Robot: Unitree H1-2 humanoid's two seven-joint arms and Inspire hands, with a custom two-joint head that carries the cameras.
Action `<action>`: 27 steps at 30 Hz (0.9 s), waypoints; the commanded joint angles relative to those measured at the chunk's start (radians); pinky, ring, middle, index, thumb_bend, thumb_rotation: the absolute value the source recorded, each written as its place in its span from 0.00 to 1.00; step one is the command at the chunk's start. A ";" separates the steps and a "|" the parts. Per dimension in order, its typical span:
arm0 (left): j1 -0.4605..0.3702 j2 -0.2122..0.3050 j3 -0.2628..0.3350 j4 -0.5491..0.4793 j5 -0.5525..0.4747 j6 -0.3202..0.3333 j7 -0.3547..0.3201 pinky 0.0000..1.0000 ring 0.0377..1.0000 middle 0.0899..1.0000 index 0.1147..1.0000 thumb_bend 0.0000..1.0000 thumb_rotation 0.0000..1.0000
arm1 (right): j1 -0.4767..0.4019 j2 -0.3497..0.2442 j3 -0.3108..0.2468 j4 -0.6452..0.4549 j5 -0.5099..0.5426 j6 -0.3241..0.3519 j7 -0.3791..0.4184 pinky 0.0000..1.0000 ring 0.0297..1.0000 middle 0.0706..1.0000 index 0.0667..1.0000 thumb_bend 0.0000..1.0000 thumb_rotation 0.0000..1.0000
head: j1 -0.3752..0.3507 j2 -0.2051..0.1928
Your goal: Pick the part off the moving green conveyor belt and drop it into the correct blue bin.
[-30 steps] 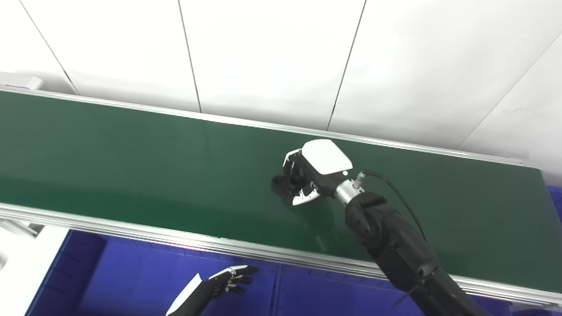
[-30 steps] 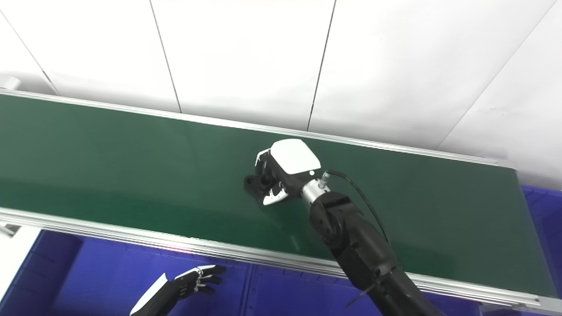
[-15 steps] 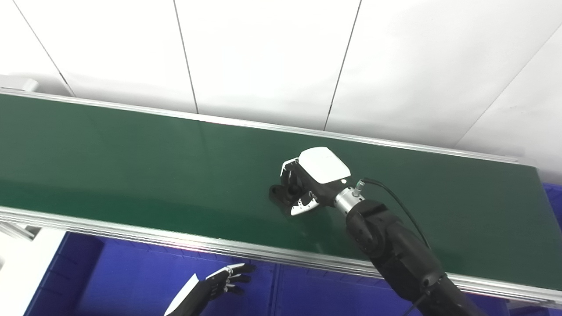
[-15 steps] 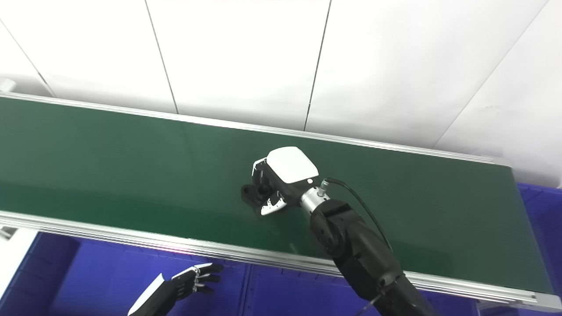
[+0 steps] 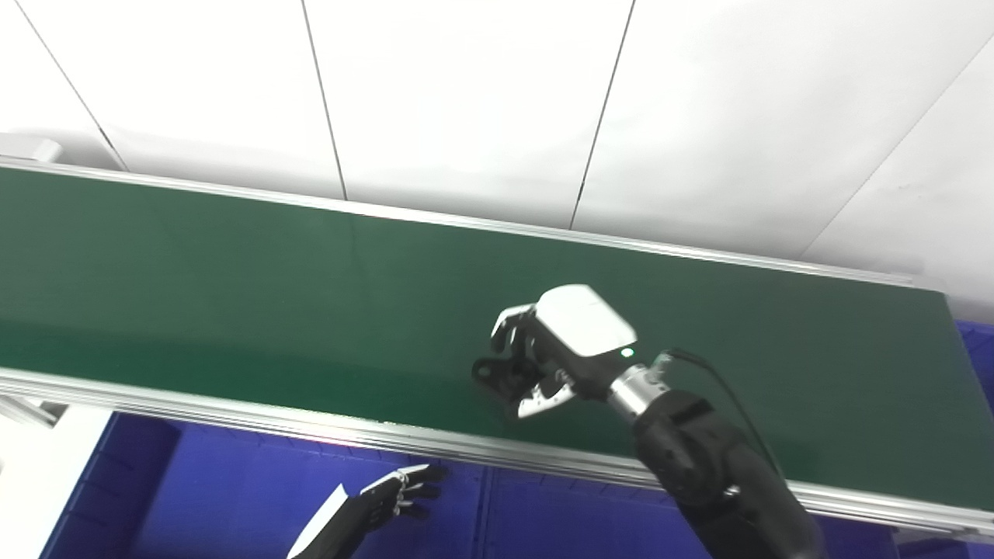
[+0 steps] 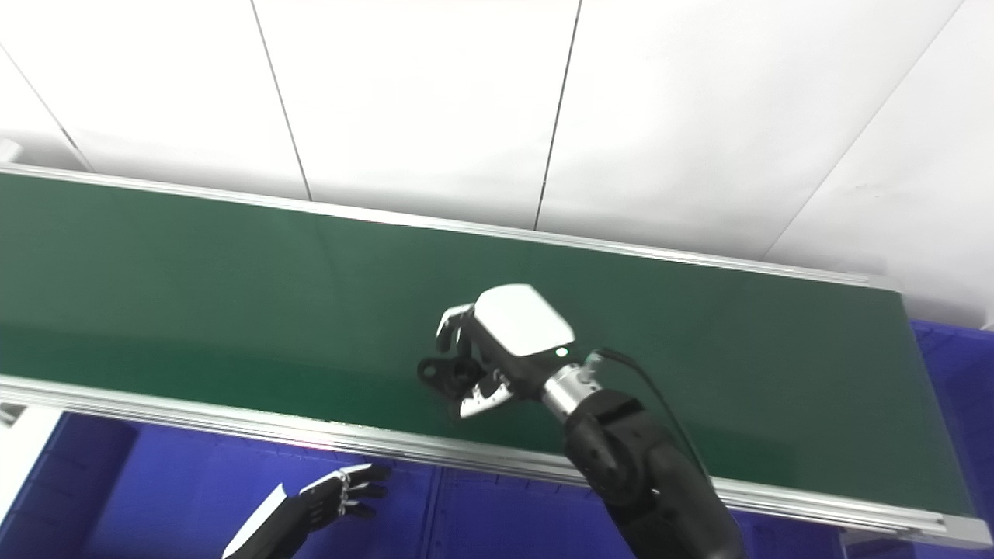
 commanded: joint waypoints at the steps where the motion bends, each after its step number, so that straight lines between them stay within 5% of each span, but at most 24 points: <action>1: 0.011 0.008 0.005 -0.037 -0.009 -0.032 -0.015 0.73 0.81 0.85 0.80 0.83 0.34 | 0.019 0.009 -0.031 -0.086 0.013 0.033 0.021 0.26 0.37 0.48 0.45 0.52 0.00 | 0.000 0.004; 13: 0.040 0.002 0.046 -0.080 -0.028 -0.032 -0.069 0.73 0.82 0.87 0.82 0.83 0.34 | 0.260 0.013 -0.125 -0.327 0.020 0.033 0.061 0.24 0.37 0.47 0.45 0.52 0.00 | -0.029 0.069; 17: 0.050 0.008 0.059 -0.108 -0.031 -0.032 -0.090 0.74 0.83 0.88 0.83 0.82 0.34 | 0.372 0.007 -0.133 -0.371 0.026 0.027 0.068 0.21 0.38 0.47 0.45 0.52 0.00 | -0.049 0.118; 20: 0.055 0.010 0.070 -0.126 -0.036 -0.032 -0.104 0.74 0.84 0.88 0.84 0.81 0.35 | 0.425 0.013 -0.135 -0.383 0.009 0.030 0.067 0.18 0.22 0.44 0.45 0.53 0.00 | -0.068 0.158; 27: 0.073 0.004 0.119 -0.169 -0.075 -0.032 -0.158 0.77 0.85 0.90 0.85 0.78 0.37 | 0.583 0.033 -0.149 -0.380 -0.007 0.039 0.045 0.20 0.24 0.43 0.45 0.53 0.00 | -0.130 0.249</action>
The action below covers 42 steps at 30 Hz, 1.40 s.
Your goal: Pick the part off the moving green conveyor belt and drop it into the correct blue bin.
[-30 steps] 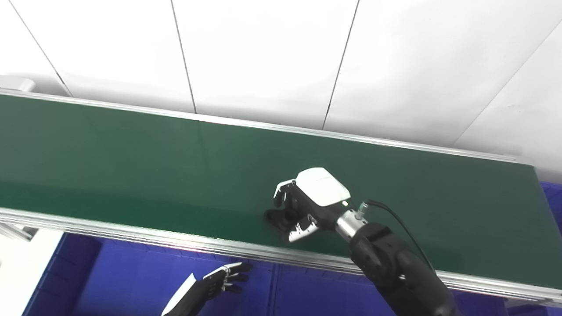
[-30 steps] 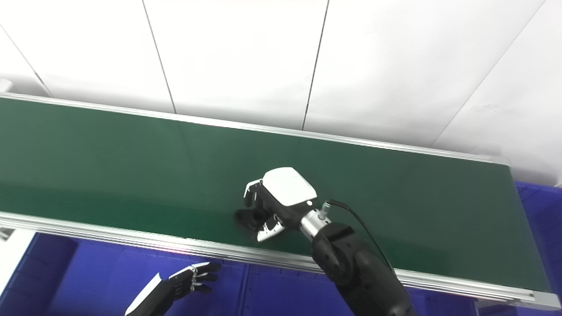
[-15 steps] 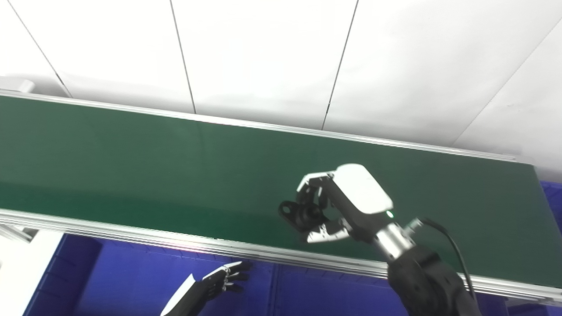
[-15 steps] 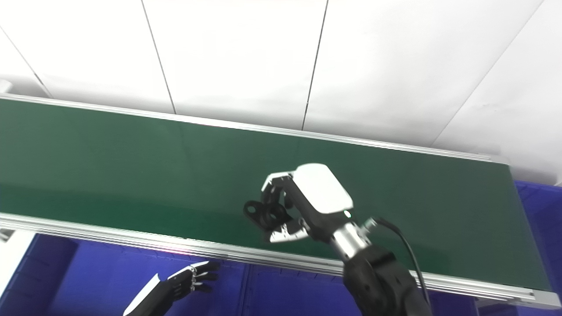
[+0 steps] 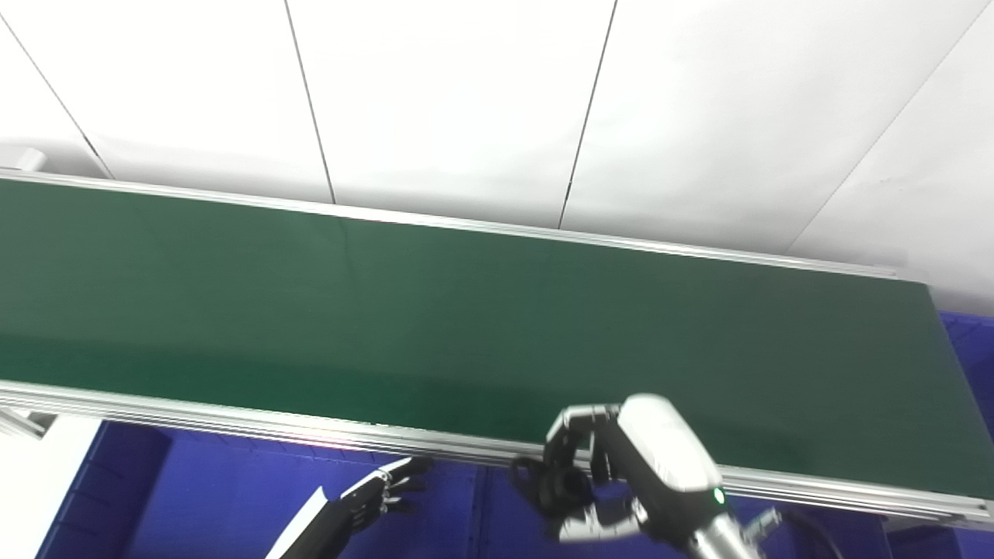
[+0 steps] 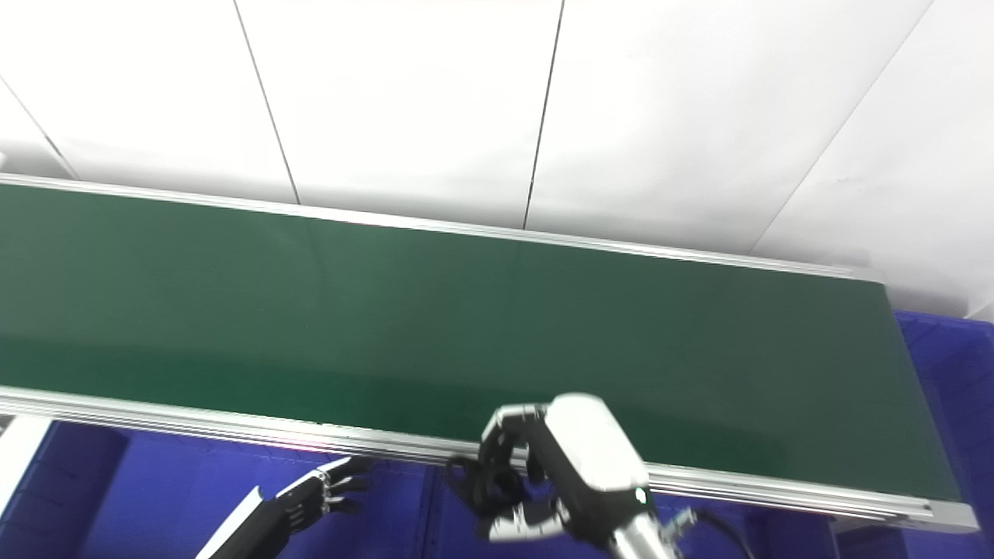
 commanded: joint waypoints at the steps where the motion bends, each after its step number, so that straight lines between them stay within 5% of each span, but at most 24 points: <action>1: 0.014 0.005 0.018 -0.049 -0.035 -0.031 -0.029 0.77 0.85 0.89 0.85 0.78 0.37 | 0.030 0.015 -0.008 -0.027 -0.023 -0.001 -0.026 0.20 0.24 0.43 0.45 0.53 0.00 | -0.010 0.023; 12: 0.007 -0.014 0.077 -0.109 -0.083 -0.031 -0.091 0.77 0.85 0.87 0.83 0.79 0.31 | 0.064 0.025 -0.019 0.187 -0.047 -0.057 -0.170 0.19 0.23 0.43 0.45 0.53 0.00 | -0.033 0.094; 18: 0.014 -0.013 0.081 -0.135 -0.078 -0.030 -0.086 0.77 0.85 0.86 0.82 0.81 0.32 | 0.036 0.037 -0.017 0.262 -0.059 -0.010 -0.180 0.22 0.27 0.44 0.45 0.53 0.00 | -0.028 0.127; 30: 0.018 -0.018 0.079 -0.151 -0.066 -0.030 -0.080 0.75 0.84 0.85 0.82 0.81 0.33 | -0.042 0.021 0.050 0.369 -0.163 0.105 -0.030 0.26 0.33 0.44 0.46 0.53 0.00 | -0.026 0.141; 32: 0.018 -0.017 0.076 -0.151 -0.072 -0.030 -0.081 0.75 0.84 0.85 0.82 0.80 0.33 | -0.050 0.011 0.073 0.352 -0.203 0.148 0.048 0.31 0.40 0.45 0.70 0.55 0.00 | -0.025 0.139; 33: 0.019 -0.017 0.075 -0.152 -0.075 -0.030 -0.081 0.76 0.85 0.86 0.82 0.80 0.33 | -0.056 0.005 0.083 0.345 -0.223 0.163 0.081 0.41 0.56 0.63 0.78 0.59 0.27 | -0.022 0.140; 34: 0.020 -0.017 0.074 -0.152 -0.076 -0.029 -0.080 0.76 0.85 0.86 0.82 0.80 0.33 | -0.060 0.001 0.093 0.337 -0.244 0.173 0.105 0.42 0.57 0.65 0.78 0.60 0.30 | -0.022 0.141; 36: 0.021 -0.018 0.073 -0.151 -0.082 -0.030 -0.083 0.76 0.85 0.86 0.81 0.80 0.32 | -0.064 -0.008 0.107 0.313 -0.273 0.185 0.145 0.76 0.82 0.83 0.82 0.63 0.52 | -0.020 0.139; 39: 0.020 -0.018 0.072 -0.149 -0.088 -0.031 -0.087 0.77 0.85 0.86 0.82 0.79 0.31 | -0.053 -0.020 0.111 0.250 -0.293 0.191 0.204 0.92 0.93 0.91 0.86 0.63 0.69 | -0.020 0.139; 42: 0.020 -0.019 0.073 -0.148 -0.090 -0.031 -0.089 0.75 0.85 0.86 0.82 0.78 0.30 | -0.019 -0.016 0.106 0.180 -0.311 0.192 0.231 0.96 0.94 0.92 0.88 0.65 0.74 | -0.017 0.138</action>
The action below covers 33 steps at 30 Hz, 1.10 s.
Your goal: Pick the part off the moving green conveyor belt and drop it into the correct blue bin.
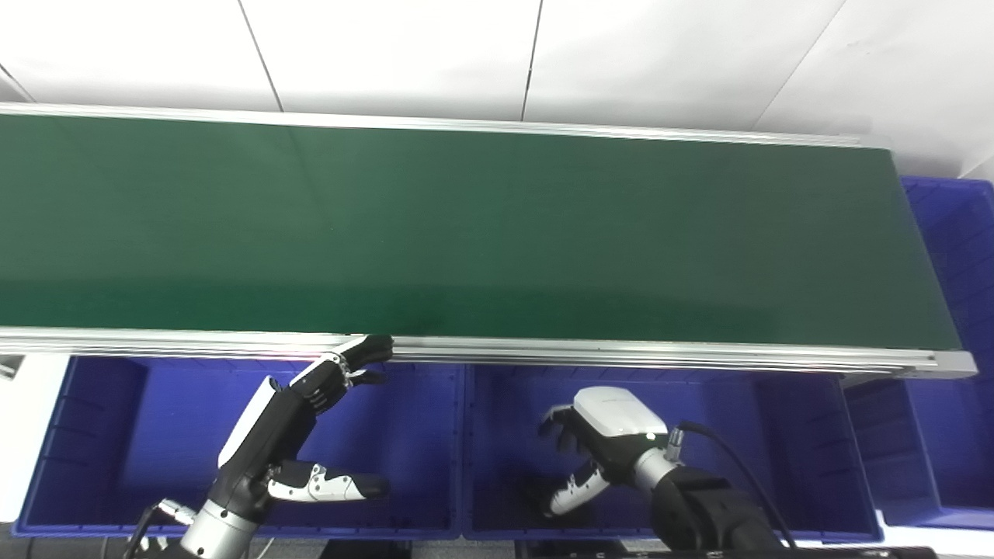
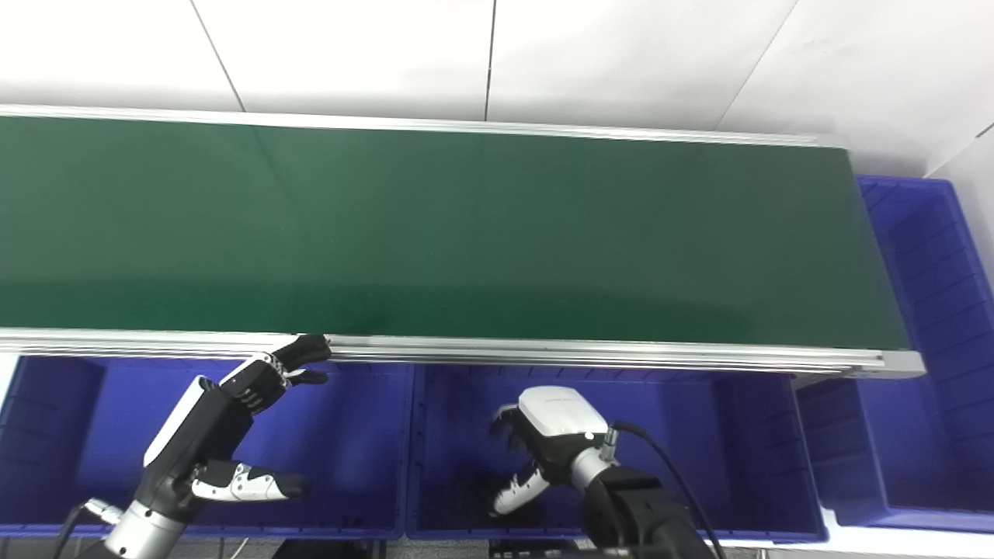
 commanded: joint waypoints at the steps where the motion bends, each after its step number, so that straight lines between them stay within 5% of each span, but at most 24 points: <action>1: 0.008 -0.003 0.002 -0.021 -0.020 -0.031 -0.006 0.74 0.85 0.87 0.82 0.78 0.30 | 0.038 0.011 -0.006 -0.071 -0.014 0.020 0.000 0.97 0.94 0.92 0.89 0.66 0.74 | 0.004 -0.003; 12: 0.005 -0.003 0.002 -0.008 -0.047 -0.031 -0.022 0.72 0.82 0.86 0.82 0.79 0.29 | 0.247 0.094 -0.082 -0.202 0.210 -0.100 -0.322 0.81 0.87 0.89 0.89 0.66 0.48 | 0.021 -0.009; 16: 0.004 -0.008 0.004 -0.007 -0.034 -0.031 -0.023 0.71 0.82 0.86 0.82 0.79 0.30 | 0.312 0.147 -0.108 -0.214 0.464 -0.192 -0.420 0.71 0.81 0.85 0.86 0.64 0.35 | 0.039 -0.014; 23: 0.008 -0.020 0.006 -0.014 0.025 -0.031 -0.005 0.76 0.84 0.86 0.83 0.79 0.32 | 0.366 0.170 -0.092 -0.106 0.653 -0.393 -0.530 0.69 0.79 0.85 0.86 0.68 0.37 | 0.099 -0.034; 33: 0.004 -0.041 0.004 0.016 0.045 -0.032 -0.001 0.76 0.85 0.88 0.83 0.77 0.31 | 0.341 0.157 -0.127 0.021 0.788 -0.529 -0.576 0.73 0.82 0.87 0.89 0.69 0.36 | 0.144 -0.062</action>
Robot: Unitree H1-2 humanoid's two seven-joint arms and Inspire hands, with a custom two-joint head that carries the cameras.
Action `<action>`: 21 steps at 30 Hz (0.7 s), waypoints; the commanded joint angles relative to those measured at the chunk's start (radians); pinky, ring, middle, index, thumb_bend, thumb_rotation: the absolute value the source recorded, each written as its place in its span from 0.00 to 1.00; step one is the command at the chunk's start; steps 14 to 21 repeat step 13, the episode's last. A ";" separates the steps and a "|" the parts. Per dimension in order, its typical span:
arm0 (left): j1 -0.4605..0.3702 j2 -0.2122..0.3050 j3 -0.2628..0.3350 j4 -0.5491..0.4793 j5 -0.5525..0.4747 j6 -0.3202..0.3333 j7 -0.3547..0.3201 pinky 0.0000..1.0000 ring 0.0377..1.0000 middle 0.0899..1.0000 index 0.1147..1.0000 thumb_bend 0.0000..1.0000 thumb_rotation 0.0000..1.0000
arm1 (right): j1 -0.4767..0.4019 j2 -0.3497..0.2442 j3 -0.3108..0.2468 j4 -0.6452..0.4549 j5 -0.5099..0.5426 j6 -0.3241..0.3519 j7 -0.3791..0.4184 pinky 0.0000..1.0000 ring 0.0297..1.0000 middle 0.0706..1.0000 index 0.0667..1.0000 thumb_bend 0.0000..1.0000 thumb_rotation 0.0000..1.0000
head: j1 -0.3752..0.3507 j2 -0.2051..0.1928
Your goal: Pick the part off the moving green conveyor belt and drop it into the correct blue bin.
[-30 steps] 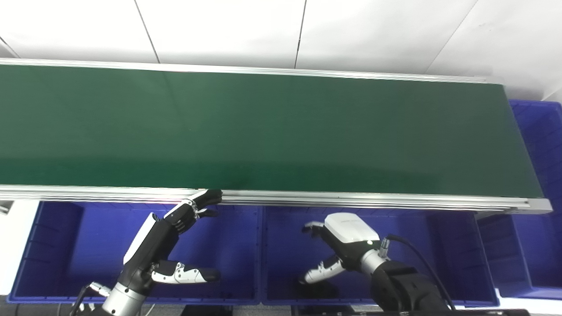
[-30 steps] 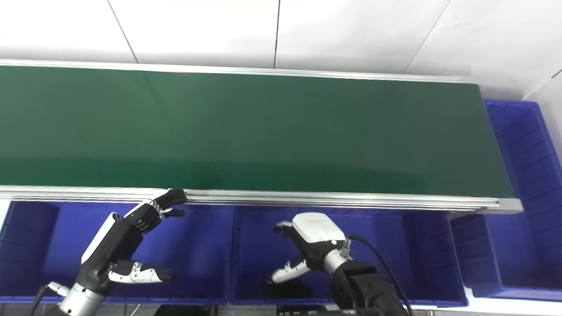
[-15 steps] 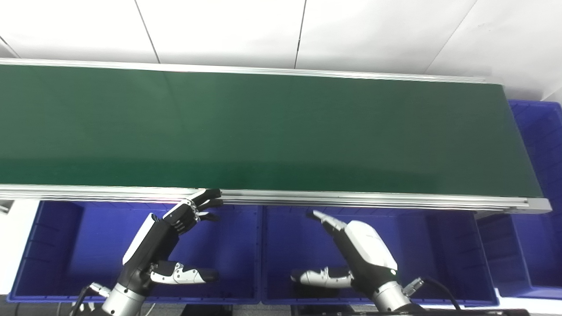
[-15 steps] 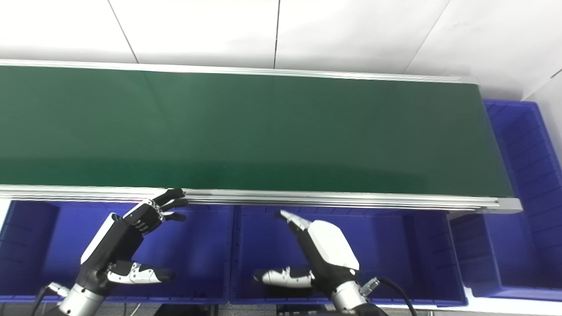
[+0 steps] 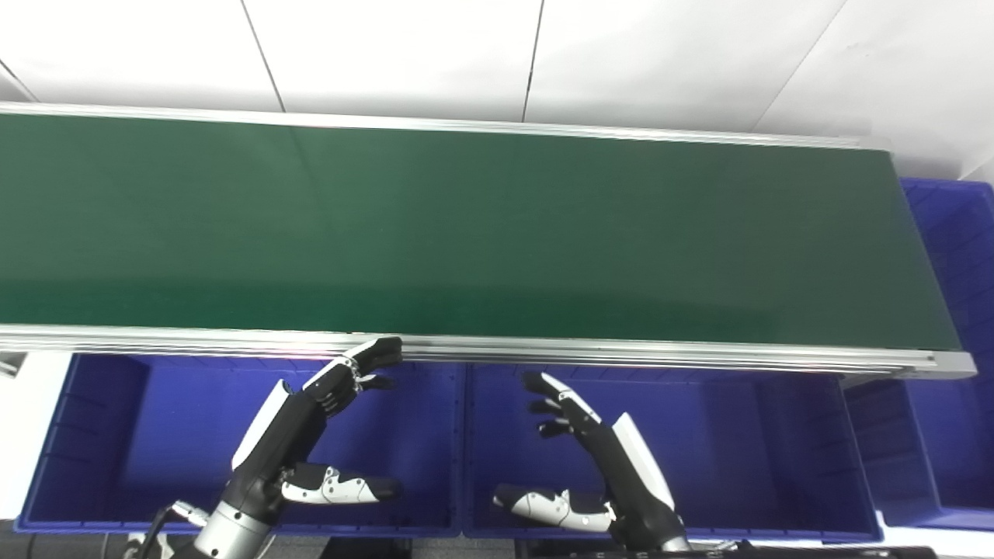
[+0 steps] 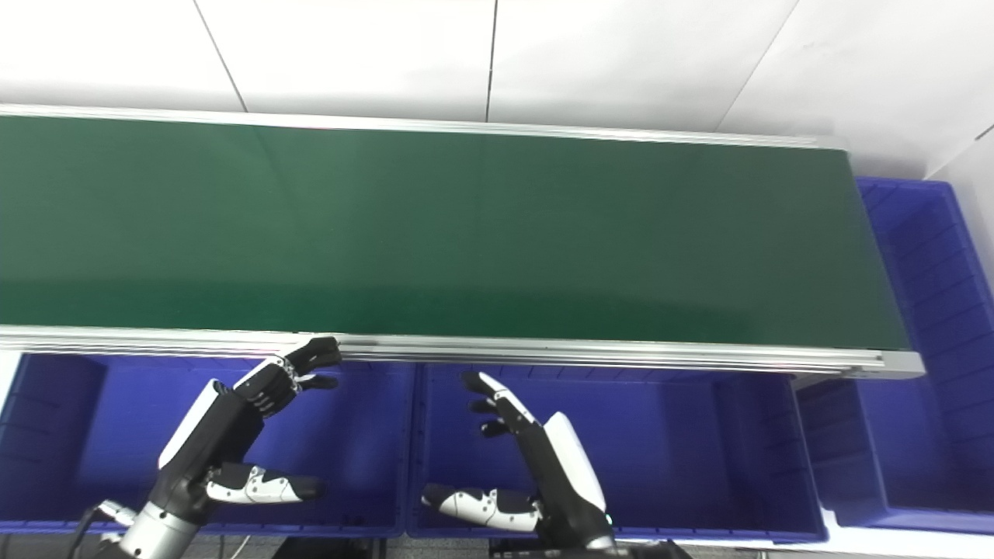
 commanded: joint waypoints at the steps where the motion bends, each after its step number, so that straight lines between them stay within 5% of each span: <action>1: 0.003 -0.006 0.002 -0.013 0.006 -0.032 0.003 0.76 0.85 0.88 0.83 0.77 0.31 | 0.001 -0.001 -0.008 -0.004 0.047 -0.065 -0.007 0.74 0.82 0.87 0.89 0.70 0.36 | 0.007 -0.006; 21: 0.006 -0.007 0.003 0.009 0.010 -0.032 0.004 0.75 0.85 0.89 0.83 0.75 0.29 | -0.005 0.018 -0.028 0.056 0.102 -0.130 -0.026 0.76 0.84 0.89 0.90 0.73 0.30 | 0.015 -0.035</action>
